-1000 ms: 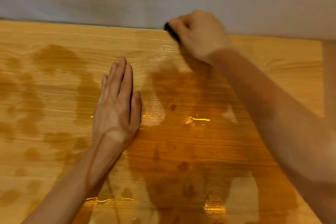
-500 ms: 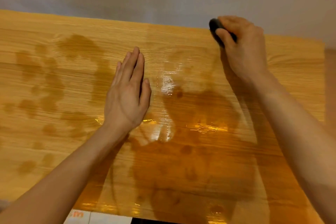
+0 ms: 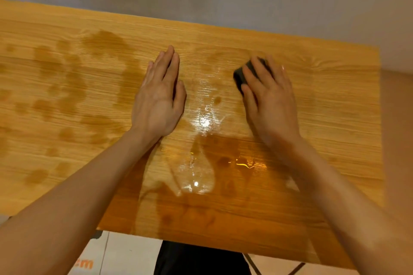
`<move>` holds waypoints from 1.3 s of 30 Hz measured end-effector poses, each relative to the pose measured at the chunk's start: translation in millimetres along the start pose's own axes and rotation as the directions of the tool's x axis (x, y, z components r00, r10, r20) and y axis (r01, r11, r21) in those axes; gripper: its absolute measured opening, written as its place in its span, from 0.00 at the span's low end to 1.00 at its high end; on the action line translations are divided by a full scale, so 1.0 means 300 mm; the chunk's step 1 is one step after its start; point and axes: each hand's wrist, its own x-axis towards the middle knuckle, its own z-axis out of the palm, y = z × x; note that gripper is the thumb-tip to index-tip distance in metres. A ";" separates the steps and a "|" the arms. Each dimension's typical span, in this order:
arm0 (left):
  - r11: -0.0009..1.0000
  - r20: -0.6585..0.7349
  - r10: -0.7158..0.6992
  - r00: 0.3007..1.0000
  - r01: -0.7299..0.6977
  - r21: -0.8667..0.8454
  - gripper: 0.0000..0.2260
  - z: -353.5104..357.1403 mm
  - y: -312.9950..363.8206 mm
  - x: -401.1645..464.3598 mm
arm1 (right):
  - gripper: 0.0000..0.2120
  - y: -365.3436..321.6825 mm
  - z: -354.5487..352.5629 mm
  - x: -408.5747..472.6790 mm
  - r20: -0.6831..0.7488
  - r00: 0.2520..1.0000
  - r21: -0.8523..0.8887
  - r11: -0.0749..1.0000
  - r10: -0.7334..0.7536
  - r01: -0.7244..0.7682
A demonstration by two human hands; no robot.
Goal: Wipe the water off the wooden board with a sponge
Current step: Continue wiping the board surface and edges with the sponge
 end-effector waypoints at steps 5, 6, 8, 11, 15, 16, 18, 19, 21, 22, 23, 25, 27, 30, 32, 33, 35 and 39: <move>1.000 0.024 -0.014 1.000 0.014 0.005 0.25 -0.005 0.003 -0.004 | 0.21 -0.015 0.049 0.269 0.066 0.988 0.036 0.990 0.136 -0.139; 1.000 0.028 -0.019 0.999 0.019 0.008 0.25 -0.007 0.003 -0.003 | 0.21 -0.029 0.052 0.265 0.059 0.988 0.036 0.989 0.144 -0.147; 0.999 0.039 -0.030 0.999 0.029 0.012 0.25 -0.010 0.007 -0.001 | 0.21 -0.056 0.047 0.192 0.049 0.991 0.059 0.990 0.124 -0.127; 1.000 0.055 -0.028 0.998 0.027 0.014 0.25 -0.011 0.011 0.001 | 0.21 -0.106 0.019 -0.026 0.103 0.993 0.089 0.994 0.057 -0.066; 1.000 0.045 -0.019 0.999 0.019 0.008 0.25 -0.007 0.007 0.004 | 0.21 -0.120 0.010 -0.094 0.141 0.990 0.122 0.991 0.030 -0.047; 1.000 0.047 -0.022 0.999 0.021 0.013 0.25 -0.007 0.007 0.006 | 0.21 -0.123 0.020 -0.039 0.120 0.992 0.104 0.993 0.040 -0.053; 0.999 0.052 -0.015 0.999 0.014 0.029 0.25 -0.005 0.001 0.007 | 0.21 -0.138 0.053 0.118 0.083 0.992 0.100 0.990 0.095 -0.103; 0.999 0.056 -0.007 0.998 0.005 0.034 0.25 -0.004 -0.002 0.008 | 0.20 -0.147 0.073 0.198 0.076 0.988 0.105 0.984 0.135 -0.143; 0.999 0.059 -0.005 0.998 0.002 0.038 0.25 0.002 -0.007 0.010 | 0.21 -0.173 0.103 0.300 0.046 0.981 0.102 0.976 0.187 -0.190; 0.999 0.062 -0.010 0.998 0.008 0.038 0.25 0.005 -0.008 0.010 | 0.21 -0.181 0.115 0.306 0.038 0.980 0.099 0.975 0.197 -0.200; 0.999 0.063 -0.016 0.998 0.013 0.037 0.26 0.007 -0.007 0.009 | 0.21 -0.187 0.121 0.281 0.042 0.980 0.087 0.976 0.195 -0.199; 1.000 0.046 -0.011 0.999 0.010 0.028 0.26 0.012 -0.003 0.006 | 0.22 -0.213 0.107 0.149 0.047 0.987 0.069 0.985 0.155 -0.158; 1.000 0.024 0.000 1.000 0.000 -0.007 0.26 0.010 -0.006 -0.001 | 0.22 -0.253 0.080 -0.019 0.094 0.989 0.104 0.986 0.117 -0.127; 0.994 0.075 0.024 0.997 -0.017 -0.105 0.27 -0.015 -0.018 0.003 | 0.22 -0.258 0.062 -0.043 0.121 0.988 0.176 0.978 0.095 -0.116; 0.991 0.135 0.029 0.990 -0.011 -0.134 0.29 -0.053 -0.044 -0.017 | 0.22 -0.250 0.082 0.095 0.097 0.986 0.104 0.984 0.134 -0.144; 0.992 0.151 0.021 0.988 -0.001 -0.130 0.30 -0.077 -0.065 -0.040 | 0.22 -0.250 0.097 0.181 0.093 0.984 0.097 0.982 0.155 -0.163; 0.993 0.166 -0.006 0.986 0.026 -0.119 0.30 -0.121 -0.113 -0.107 | 0.21 -0.256 0.126 0.330 0.080 0.979 0.107 0.974 0.190 -0.198; 1.000 0.141 0.006 0.990 -0.004 -0.019 0.28 -0.136 -0.172 -0.190 | 0.21 -0.277 0.163 0.401 0.043 0.975 0.091 0.971 0.216 -0.219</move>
